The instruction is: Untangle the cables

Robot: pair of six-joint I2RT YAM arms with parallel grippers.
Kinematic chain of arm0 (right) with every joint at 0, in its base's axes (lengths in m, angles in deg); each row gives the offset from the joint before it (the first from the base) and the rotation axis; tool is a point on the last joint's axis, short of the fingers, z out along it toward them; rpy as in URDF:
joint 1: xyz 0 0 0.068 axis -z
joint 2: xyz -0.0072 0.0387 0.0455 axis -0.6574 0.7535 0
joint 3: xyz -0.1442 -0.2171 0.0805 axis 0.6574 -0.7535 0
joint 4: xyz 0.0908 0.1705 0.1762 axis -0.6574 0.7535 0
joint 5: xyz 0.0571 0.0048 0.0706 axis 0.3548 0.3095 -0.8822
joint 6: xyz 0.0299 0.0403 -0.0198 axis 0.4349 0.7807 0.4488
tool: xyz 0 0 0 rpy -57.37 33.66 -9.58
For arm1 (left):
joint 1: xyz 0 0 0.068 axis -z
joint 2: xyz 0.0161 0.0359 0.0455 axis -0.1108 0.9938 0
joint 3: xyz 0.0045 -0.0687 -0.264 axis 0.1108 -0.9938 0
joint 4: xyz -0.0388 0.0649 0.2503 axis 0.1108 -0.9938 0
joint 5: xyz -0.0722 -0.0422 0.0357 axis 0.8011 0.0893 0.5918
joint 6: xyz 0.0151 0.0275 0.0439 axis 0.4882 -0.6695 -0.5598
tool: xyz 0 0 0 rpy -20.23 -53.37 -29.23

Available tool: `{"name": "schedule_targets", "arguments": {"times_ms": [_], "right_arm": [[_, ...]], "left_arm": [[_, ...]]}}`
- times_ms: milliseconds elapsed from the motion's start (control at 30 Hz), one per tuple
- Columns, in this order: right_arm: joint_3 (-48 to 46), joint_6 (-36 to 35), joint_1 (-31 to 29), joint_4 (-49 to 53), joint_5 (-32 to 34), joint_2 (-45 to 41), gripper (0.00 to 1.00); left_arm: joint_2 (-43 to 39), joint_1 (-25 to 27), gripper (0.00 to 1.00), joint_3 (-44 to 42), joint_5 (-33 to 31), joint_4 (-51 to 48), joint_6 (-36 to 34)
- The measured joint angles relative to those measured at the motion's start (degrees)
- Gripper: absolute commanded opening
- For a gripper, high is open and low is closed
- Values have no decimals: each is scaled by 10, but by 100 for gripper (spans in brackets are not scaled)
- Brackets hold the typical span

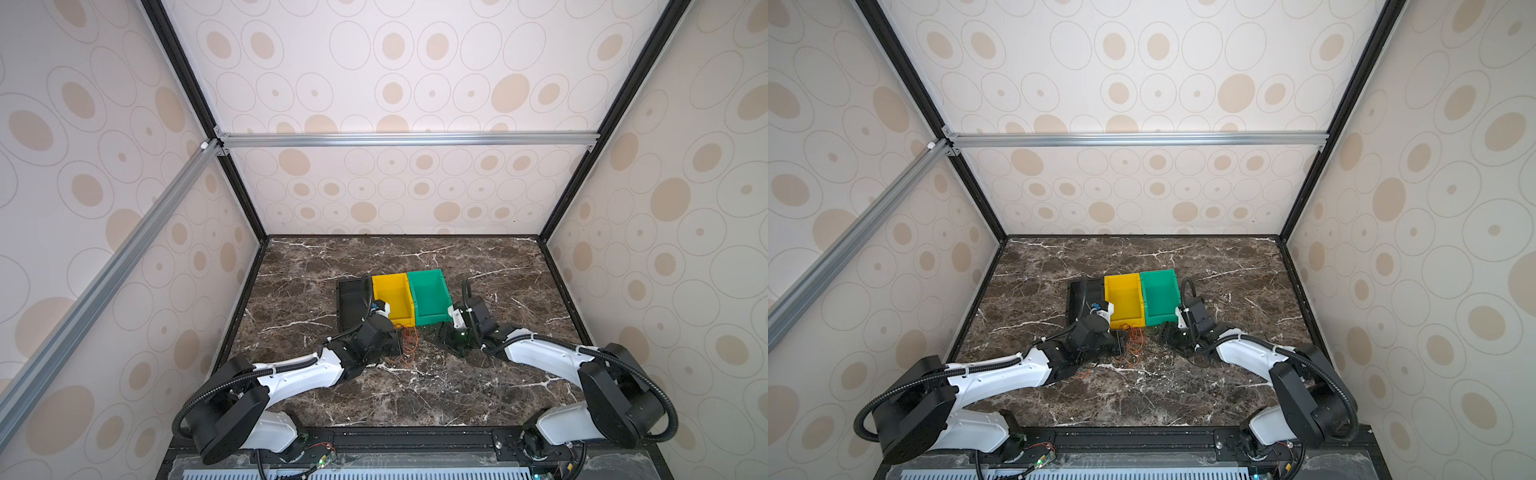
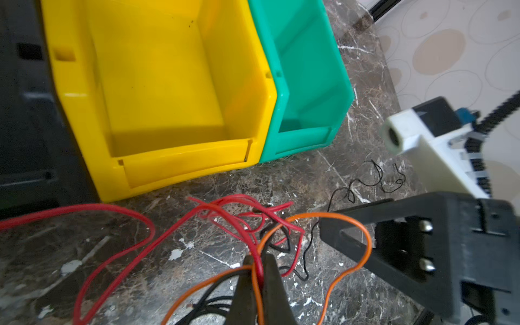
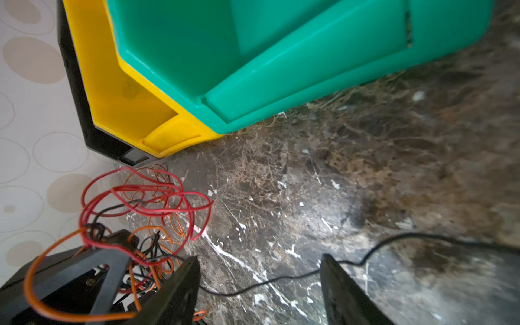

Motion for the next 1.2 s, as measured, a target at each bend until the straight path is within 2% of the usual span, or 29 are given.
{"name": "schedule_targets", "arguments": {"times_ms": [433,567,933,1200], "right_arm": [[-19,84,-31,-115,-48,77,71],[-18,91,-36,-130,-54,85,68],[-16,-9,-63,-57,-2,24,36],[-18,-147,-63,32,79,-104,29]], "left_arm": [[-23,0,0,-20,-3,25,7],[-36,0,0,-23,-3,30,7],[-37,-1,0,-21,11,29,0],[-37,-7,0,-17,35,28,-8]]}}
